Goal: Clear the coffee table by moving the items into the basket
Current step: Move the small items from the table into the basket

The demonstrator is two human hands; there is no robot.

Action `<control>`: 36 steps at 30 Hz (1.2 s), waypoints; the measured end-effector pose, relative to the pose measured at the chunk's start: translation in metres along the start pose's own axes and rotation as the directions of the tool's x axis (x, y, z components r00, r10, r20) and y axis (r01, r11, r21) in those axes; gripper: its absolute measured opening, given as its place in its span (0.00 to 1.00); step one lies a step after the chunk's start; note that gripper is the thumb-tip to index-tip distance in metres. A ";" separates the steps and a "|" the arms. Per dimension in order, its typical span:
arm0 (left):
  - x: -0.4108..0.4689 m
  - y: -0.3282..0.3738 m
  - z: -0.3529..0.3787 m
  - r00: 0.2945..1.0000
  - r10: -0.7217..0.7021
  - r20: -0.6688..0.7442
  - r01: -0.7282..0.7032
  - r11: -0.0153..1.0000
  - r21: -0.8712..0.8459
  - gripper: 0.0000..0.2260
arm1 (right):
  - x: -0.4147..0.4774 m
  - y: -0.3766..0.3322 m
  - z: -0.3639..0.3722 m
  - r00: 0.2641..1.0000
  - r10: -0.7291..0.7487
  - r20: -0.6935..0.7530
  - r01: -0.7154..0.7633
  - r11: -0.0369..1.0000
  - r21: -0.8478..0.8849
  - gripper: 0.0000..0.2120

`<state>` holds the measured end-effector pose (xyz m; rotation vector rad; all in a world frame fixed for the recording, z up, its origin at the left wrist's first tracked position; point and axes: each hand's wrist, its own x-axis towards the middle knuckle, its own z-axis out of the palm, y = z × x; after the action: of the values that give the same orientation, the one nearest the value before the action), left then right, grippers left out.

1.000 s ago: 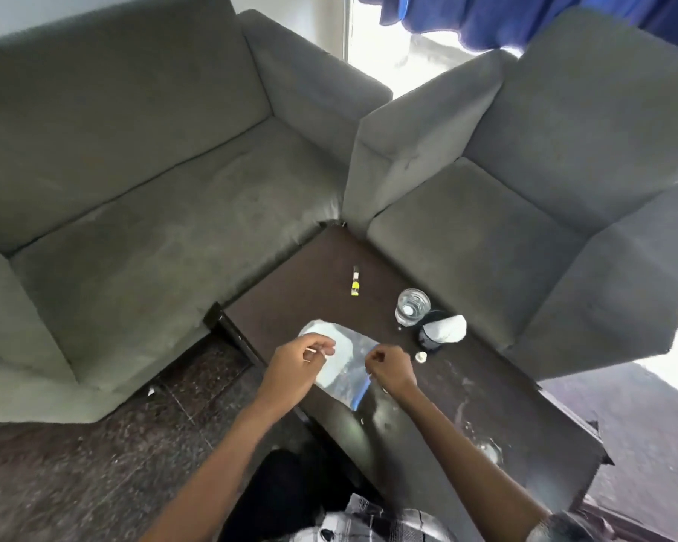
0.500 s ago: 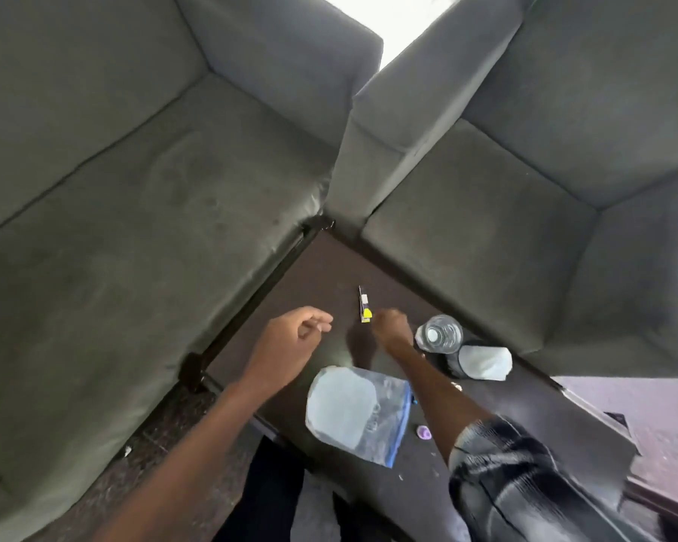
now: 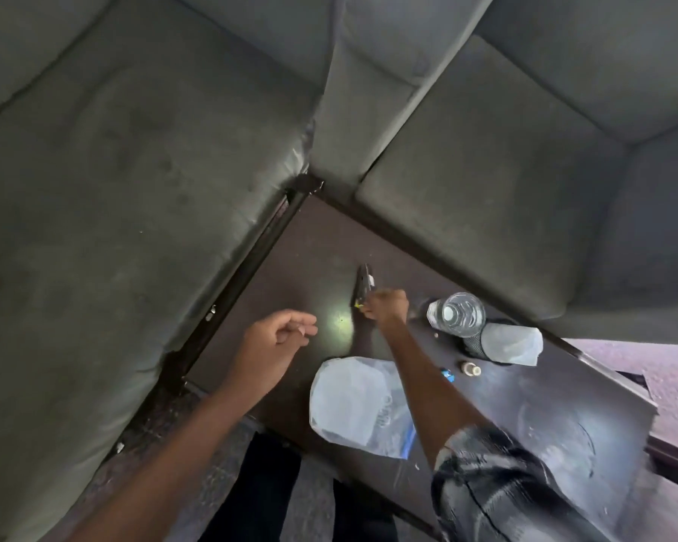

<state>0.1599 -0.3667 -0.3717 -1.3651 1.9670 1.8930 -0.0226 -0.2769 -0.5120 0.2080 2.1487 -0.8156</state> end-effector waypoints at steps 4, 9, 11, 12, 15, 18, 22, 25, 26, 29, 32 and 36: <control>0.008 0.011 0.022 0.990 -0.122 -0.067 0.107 0.975 -0.194 0.18 | -0.074 0.000 -0.019 0.953 -0.026 0.303 -0.123 0.878 0.463 0.05; 0.006 0.020 0.052 0.934 -0.270 0.232 0.342 0.864 -0.371 0.18 | -0.160 0.020 -0.047 0.817 -0.173 0.550 -0.213 0.795 0.568 0.07; -0.004 0.022 0.066 0.925 -0.266 0.271 0.367 0.809 -0.459 0.11 | -0.175 0.034 -0.056 0.791 -0.169 0.588 -0.256 0.781 0.569 0.05; -0.009 0.023 0.072 0.930 -0.267 0.254 0.362 0.792 -0.492 0.09 | -0.175 0.042 -0.064 0.788 -0.152 0.596 -0.250 0.806 0.536 0.05; -0.020 0.025 0.089 0.935 -0.312 0.166 0.351 0.769 -0.534 0.06 | -0.151 0.068 -0.093 0.882 -0.038 0.469 -0.191 0.882 0.431 0.06; -0.024 0.023 0.100 0.926 -0.345 0.152 0.368 0.743 -0.559 0.07 | -0.103 0.108 -0.116 0.999 0.036 -0.024 -0.037 0.999 -0.024 0.07; -0.030 0.019 0.117 0.925 -0.347 0.156 0.376 0.772 -0.513 0.07 | -0.060 0.153 -0.129 0.975 -0.222 -0.021 0.156 0.748 -0.645 0.15; -0.039 0.014 0.128 0.919 -0.351 0.178 0.393 0.780 -0.486 0.06 | -0.038 0.165 -0.123 0.937 -0.311 0.157 0.307 0.523 -0.795 0.18; -0.043 0.012 0.134 0.919 -0.351 0.178 0.393 0.791 -0.469 0.06 | -0.031 0.168 -0.120 0.928 -0.321 0.189 0.330 0.472 -0.818 0.17; -0.055 0.002 0.149 0.925 -0.345 0.159 0.380 0.823 -0.422 0.06 | -0.019 0.176 -0.115 0.929 -0.301 0.215 0.338 0.453 -0.825 0.14; -0.067 -0.002 0.166 0.930 -0.341 0.140 0.368 0.838 -0.402 0.05 | -0.024 0.180 -0.126 0.921 -0.342 0.186 0.346 0.501 -0.793 0.13; -0.090 0.009 0.189 0.938 -0.319 0.134 0.345 0.853 -0.392 0.05 | -0.057 0.178 -0.158 0.941 -0.337 -0.002 0.294 0.823 -0.486 0.13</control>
<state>0.1144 -0.1635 -0.3530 -1.5897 1.2313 2.2100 -0.0137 -0.0340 -0.4832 -0.3897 2.4318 -0.4248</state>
